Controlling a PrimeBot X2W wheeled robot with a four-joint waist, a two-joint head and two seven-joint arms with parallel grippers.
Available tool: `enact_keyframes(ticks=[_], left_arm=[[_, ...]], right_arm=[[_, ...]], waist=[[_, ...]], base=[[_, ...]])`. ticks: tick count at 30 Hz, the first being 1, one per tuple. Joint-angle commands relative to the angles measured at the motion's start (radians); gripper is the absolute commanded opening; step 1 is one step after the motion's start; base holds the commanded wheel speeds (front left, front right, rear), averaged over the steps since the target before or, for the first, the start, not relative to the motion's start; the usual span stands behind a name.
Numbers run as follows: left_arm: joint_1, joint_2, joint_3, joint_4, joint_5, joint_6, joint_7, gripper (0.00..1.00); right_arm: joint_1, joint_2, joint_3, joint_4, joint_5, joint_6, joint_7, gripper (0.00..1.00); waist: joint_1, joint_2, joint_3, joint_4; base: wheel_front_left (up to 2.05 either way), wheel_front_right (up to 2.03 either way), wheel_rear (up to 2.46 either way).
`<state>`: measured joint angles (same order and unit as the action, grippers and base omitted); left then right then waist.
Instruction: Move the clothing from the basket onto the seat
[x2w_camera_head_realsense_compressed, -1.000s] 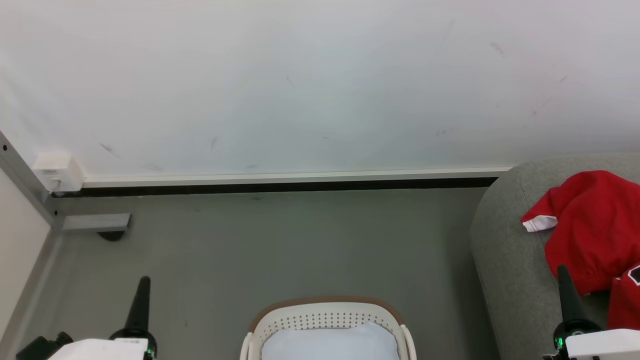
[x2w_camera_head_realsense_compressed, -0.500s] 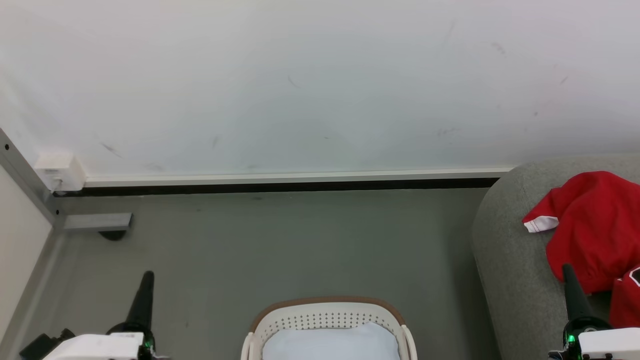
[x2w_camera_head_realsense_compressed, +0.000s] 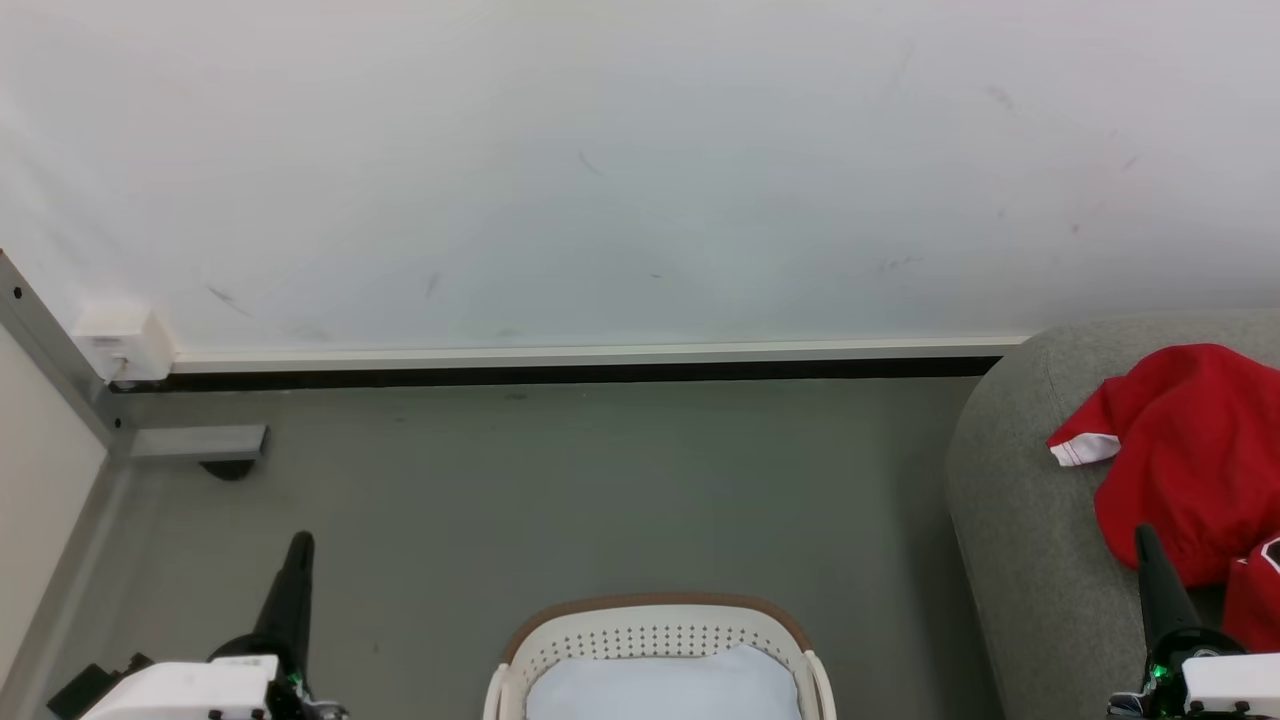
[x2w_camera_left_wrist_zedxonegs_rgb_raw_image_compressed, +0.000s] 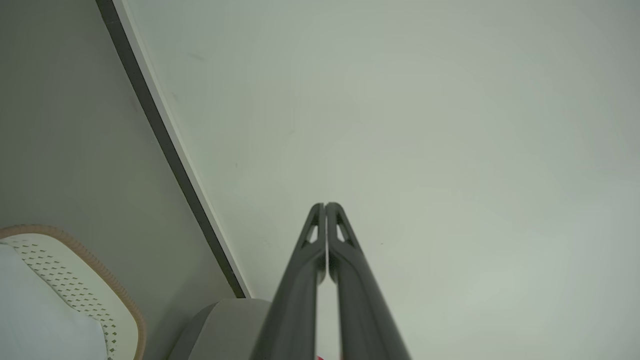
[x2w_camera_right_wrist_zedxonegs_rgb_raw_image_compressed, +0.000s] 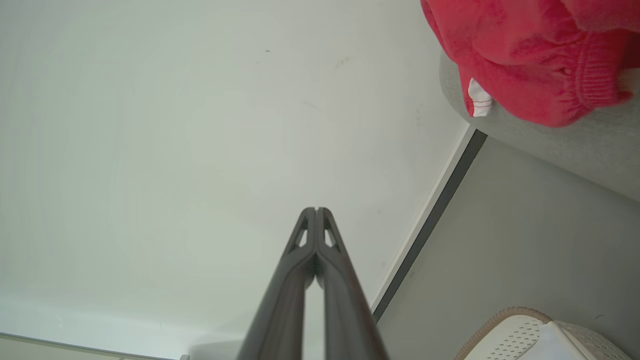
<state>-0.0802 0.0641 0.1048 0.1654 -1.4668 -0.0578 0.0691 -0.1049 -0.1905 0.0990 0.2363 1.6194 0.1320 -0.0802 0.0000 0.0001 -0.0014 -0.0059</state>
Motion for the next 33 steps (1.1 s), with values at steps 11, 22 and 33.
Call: enact_keyframes(ticks=[11, 22, 33], left_arm=[[-0.020, -0.007, 0.009, -0.008, -0.087, 0.006, 0.027, 0.00], [-0.027, -0.014, 0.013, -0.011, -0.150, 0.010, 0.047, 0.00], [-0.027, -0.014, 0.013, -0.011, -0.152, 0.011, 0.047, 0.00]], right_arm=[[-0.019, -0.033, 0.019, -0.011, 0.120, -0.002, -0.003, 0.00], [-0.021, -0.058, 0.039, -0.017, 0.216, -0.002, -0.009, 0.00], [-0.021, -0.073, 0.057, -0.023, 0.232, -0.002, -0.024, 0.00]], waist=[[0.0000, -0.0001, 0.000, 0.003], [0.0000, -0.0001, 0.000, 0.005], [0.0000, -0.0001, 0.000, 0.006]], base=[[0.00, 0.00, 0.00], [0.00, 0.00, 0.00], [0.00, 0.00, 0.00]])
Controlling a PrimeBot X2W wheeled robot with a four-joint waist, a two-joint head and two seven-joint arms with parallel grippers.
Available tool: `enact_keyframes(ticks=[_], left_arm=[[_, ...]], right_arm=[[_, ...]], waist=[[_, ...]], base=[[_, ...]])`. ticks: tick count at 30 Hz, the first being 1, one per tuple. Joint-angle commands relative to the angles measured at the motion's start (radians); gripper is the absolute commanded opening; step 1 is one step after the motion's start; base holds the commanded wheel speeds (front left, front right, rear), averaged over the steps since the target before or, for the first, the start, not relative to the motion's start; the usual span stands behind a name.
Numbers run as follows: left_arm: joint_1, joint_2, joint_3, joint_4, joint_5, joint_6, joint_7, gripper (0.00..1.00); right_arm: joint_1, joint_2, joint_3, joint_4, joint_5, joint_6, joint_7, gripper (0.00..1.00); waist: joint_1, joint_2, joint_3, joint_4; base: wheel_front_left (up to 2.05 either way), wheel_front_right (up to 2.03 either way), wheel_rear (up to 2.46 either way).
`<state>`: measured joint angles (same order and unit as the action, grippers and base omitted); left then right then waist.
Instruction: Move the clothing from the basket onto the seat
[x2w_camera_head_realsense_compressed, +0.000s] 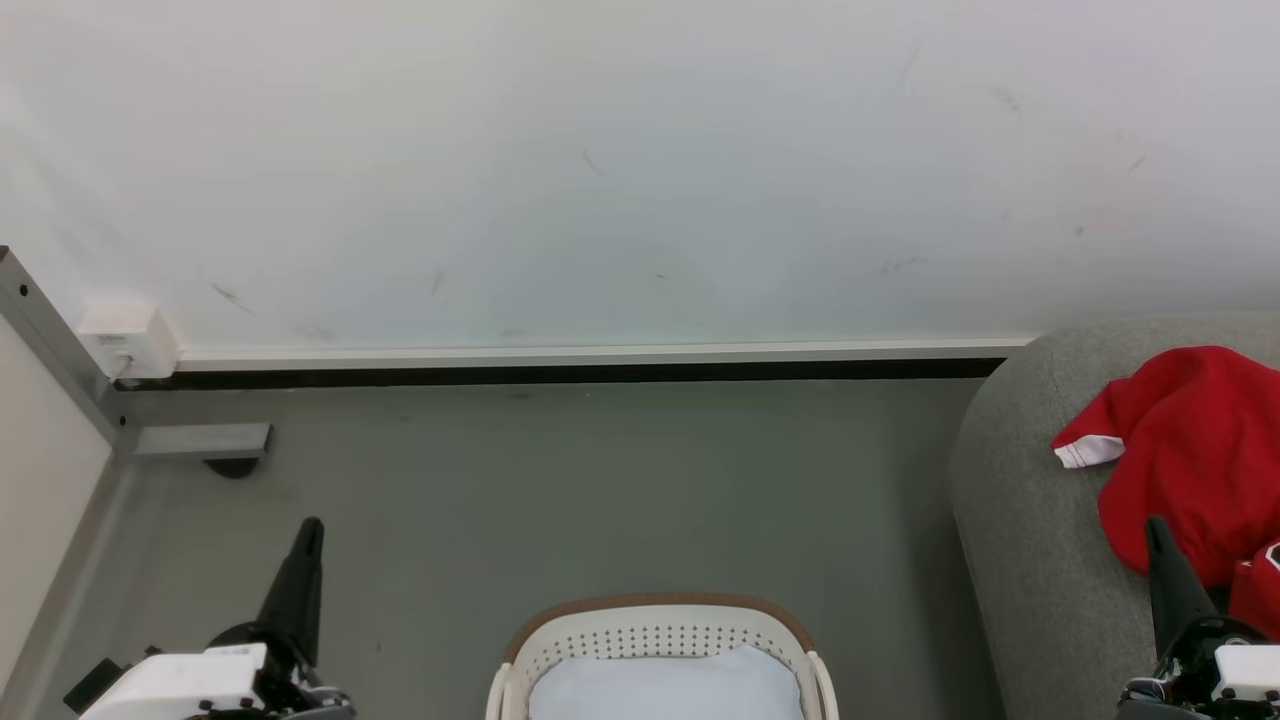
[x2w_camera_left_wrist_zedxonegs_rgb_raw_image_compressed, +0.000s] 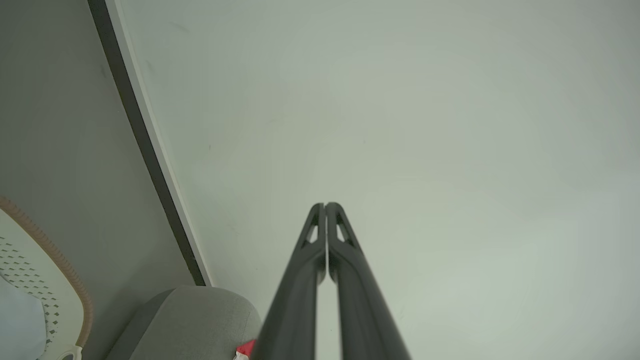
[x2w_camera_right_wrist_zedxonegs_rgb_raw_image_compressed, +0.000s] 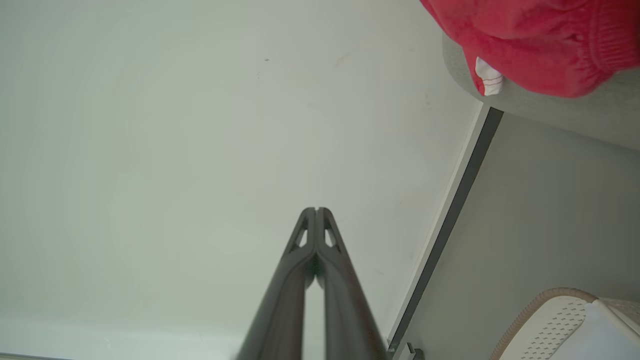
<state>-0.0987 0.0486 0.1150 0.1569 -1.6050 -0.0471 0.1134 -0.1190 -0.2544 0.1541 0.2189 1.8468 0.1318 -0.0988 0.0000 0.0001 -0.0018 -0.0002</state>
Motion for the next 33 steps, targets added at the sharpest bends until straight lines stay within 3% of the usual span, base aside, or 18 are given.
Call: enact_keyframes(ticks=[1, 33], left_arm=[[-0.008, 0.001, 0.003, -0.002, -0.013, 0.000, 0.003, 0.00], [-0.008, 0.002, 0.003, -0.003, -0.013, 0.000, 0.003, 0.00]], right_arm=[[-0.007, -0.011, 0.003, -0.006, 0.007, -0.002, -0.005, 0.00], [-0.009, -0.048, 0.050, -0.020, 0.051, -0.002, -0.045, 0.00]], waist=[[0.0000, -0.0001, 0.000, 0.000], [0.0000, -0.0001, 0.001, 0.000]], base=[[0.00, 0.00, 0.00], [0.00, 0.00, 0.00]])
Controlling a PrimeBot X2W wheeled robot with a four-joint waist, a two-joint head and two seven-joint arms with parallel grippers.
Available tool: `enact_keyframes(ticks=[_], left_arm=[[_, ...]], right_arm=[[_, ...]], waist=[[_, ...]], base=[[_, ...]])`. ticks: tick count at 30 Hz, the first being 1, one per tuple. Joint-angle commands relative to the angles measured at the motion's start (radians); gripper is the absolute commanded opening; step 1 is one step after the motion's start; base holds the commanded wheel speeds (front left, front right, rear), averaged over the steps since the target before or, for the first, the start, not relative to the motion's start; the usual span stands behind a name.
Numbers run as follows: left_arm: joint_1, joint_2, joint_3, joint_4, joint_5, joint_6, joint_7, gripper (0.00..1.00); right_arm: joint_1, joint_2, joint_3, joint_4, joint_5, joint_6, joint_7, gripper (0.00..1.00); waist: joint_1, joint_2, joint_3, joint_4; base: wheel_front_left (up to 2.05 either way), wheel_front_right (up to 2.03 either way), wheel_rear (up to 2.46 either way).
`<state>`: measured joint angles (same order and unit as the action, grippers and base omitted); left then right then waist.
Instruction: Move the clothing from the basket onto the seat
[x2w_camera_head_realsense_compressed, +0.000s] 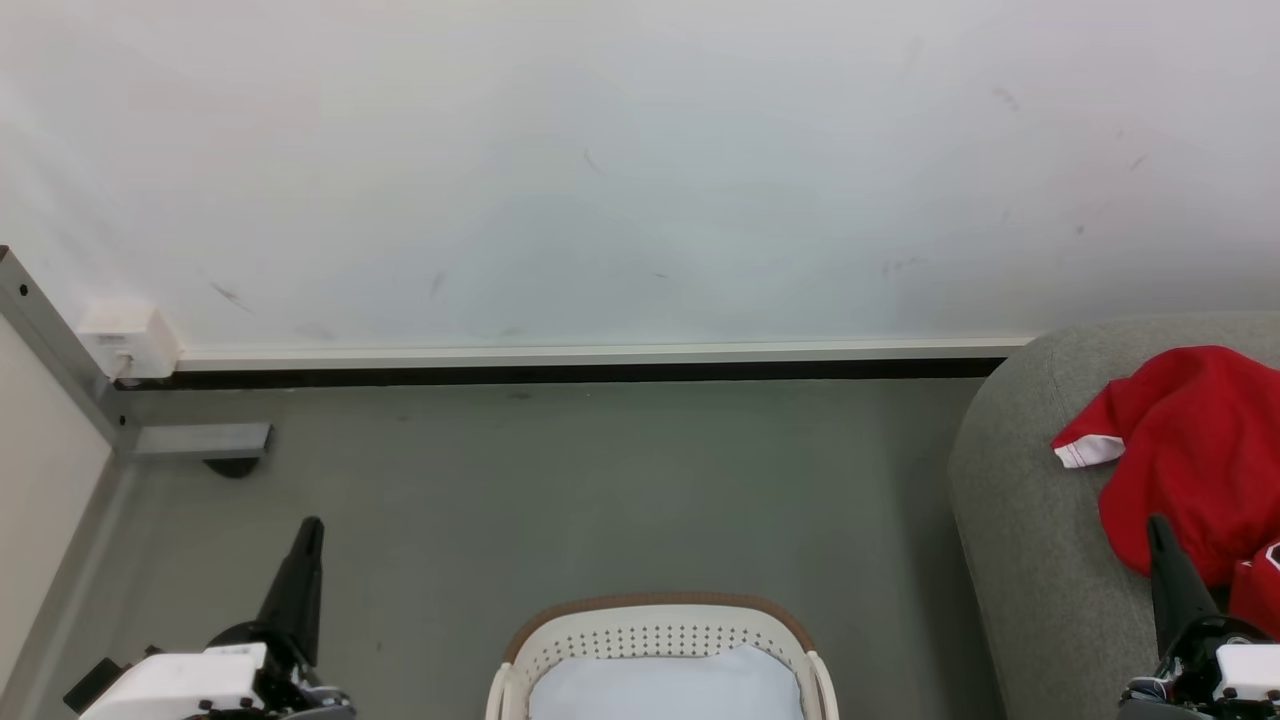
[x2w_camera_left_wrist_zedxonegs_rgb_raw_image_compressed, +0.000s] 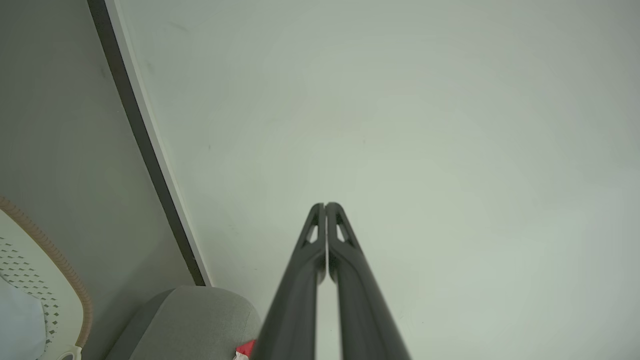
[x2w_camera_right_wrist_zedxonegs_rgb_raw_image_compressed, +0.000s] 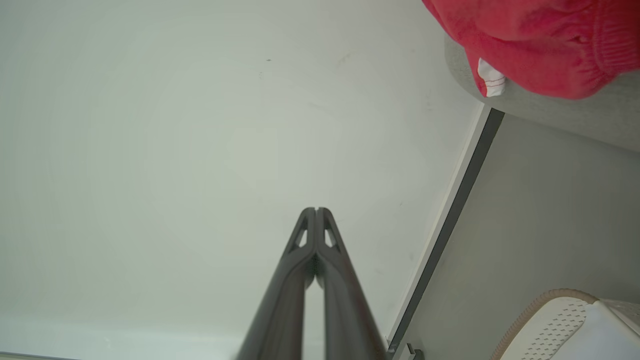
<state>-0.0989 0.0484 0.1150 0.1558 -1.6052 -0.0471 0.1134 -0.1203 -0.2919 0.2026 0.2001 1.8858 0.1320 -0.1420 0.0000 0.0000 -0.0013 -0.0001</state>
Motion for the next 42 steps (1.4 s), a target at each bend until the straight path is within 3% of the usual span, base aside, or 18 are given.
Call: enact_keyframes(ticks=[1, 42], left_arm=[[-0.007, 0.002, 0.003, -0.002, -0.013, 0.000, 0.003, 0.00], [-0.007, 0.002, 0.002, -0.003, -0.013, 0.000, 0.003, 0.00]], right_arm=[[-0.008, -0.011, 0.003, -0.001, 0.014, -0.002, -0.004, 0.00], [-0.013, -0.047, 0.048, -0.020, 0.049, -0.002, -0.042, 0.00]], waist=[[0.0000, 0.0000, 0.000, 0.000], [0.0000, 0.0000, 0.000, 0.000]], base=[[0.00, 0.00, 0.00], [0.00, 0.00, 0.00]])
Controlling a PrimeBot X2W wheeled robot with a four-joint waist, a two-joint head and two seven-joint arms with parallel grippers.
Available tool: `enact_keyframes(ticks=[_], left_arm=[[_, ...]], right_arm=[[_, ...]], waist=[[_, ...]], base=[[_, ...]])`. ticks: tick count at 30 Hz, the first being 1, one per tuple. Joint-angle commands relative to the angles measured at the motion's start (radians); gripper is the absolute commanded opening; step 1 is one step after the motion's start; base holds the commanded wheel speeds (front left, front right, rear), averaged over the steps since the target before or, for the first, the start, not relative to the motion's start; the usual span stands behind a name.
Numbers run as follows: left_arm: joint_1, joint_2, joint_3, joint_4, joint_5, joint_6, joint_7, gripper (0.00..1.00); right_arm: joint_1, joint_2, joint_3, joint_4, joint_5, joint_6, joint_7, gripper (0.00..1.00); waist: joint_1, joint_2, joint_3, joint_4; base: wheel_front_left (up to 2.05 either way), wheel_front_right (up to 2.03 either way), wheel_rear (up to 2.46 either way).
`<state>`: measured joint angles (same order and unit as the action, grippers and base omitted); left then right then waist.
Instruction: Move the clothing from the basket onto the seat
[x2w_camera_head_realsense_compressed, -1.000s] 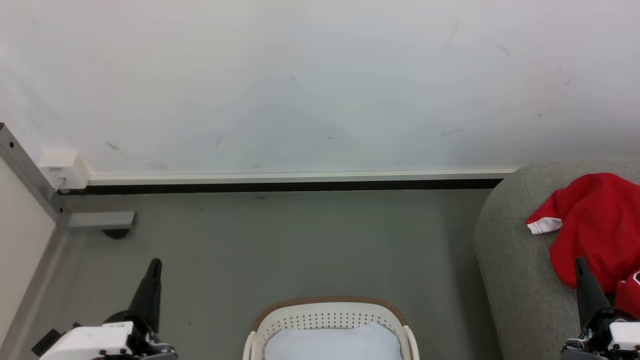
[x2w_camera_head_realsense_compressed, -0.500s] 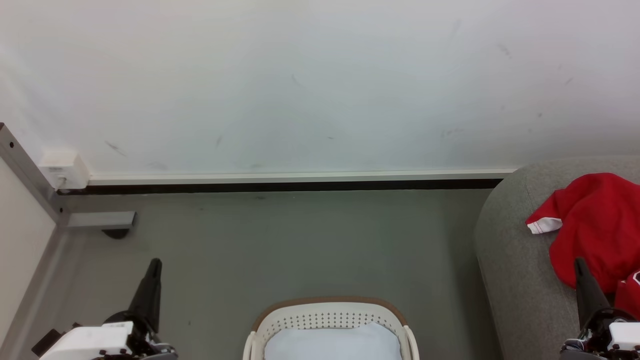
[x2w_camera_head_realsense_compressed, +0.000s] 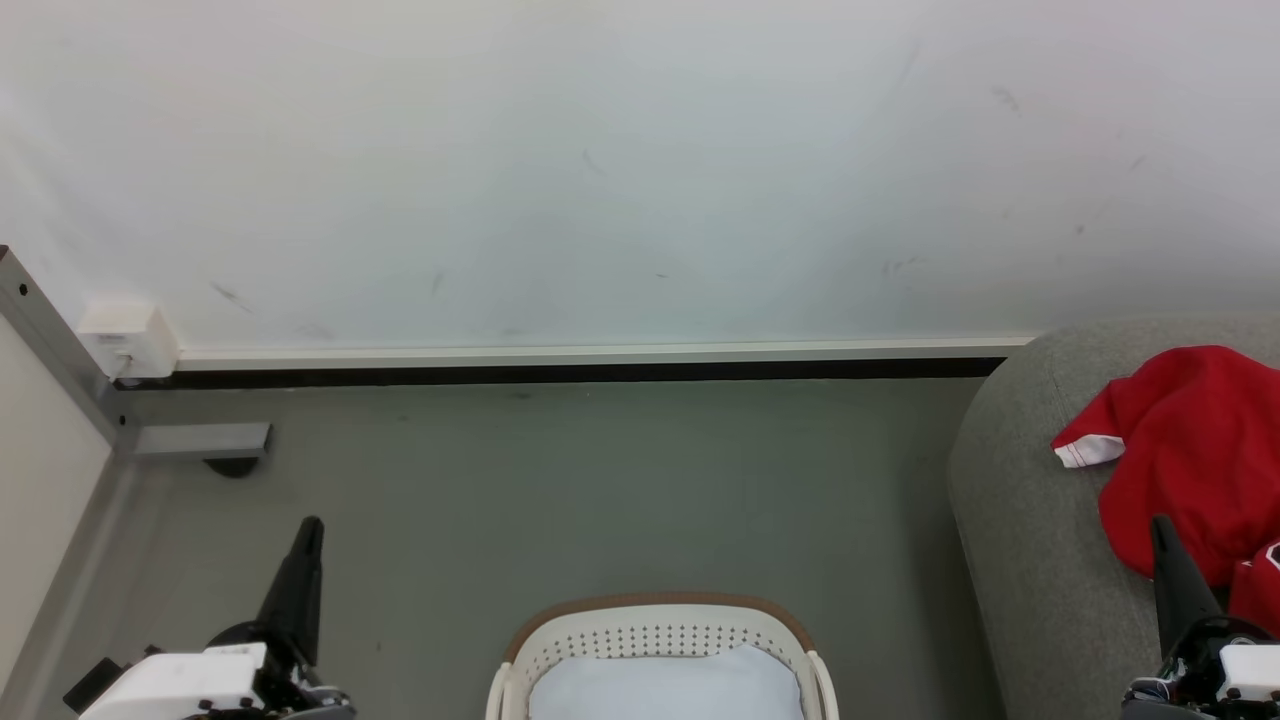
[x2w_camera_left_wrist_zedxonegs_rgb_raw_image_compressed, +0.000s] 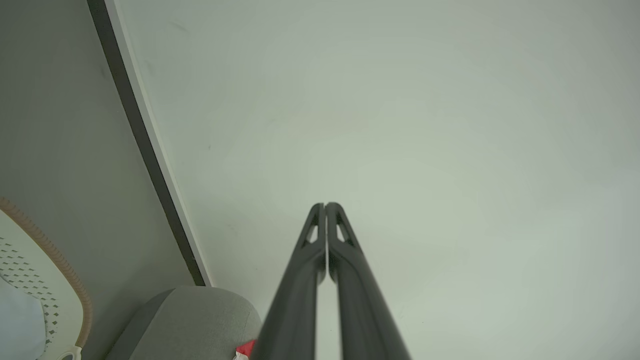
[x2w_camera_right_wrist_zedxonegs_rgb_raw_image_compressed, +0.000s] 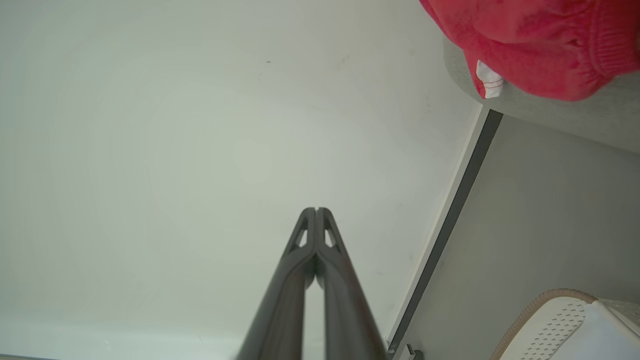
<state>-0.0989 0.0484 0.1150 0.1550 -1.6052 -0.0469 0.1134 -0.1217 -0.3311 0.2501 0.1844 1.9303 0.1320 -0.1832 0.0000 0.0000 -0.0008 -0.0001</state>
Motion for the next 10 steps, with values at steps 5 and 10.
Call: enact_keyframes(ticks=[5, 10], left_arm=[[-0.007, 0.002, 0.002, -0.002, -0.013, 0.000, 0.003, 0.00], [-0.007, 0.002, 0.002, -0.002, -0.013, 0.000, 0.003, 0.00]], right_arm=[[-0.012, -0.010, 0.005, -0.006, 0.008, -0.002, -0.005, 0.00], [-0.013, -0.012, 0.008, -0.007, 0.010, -0.002, -0.009, 0.00]], waist=[[0.0000, 0.0000, 0.000, 0.000], [0.0000, 0.0000, 0.000, 0.000]], base=[[0.00, 0.00, 0.00], [0.00, 0.00, 0.00]])
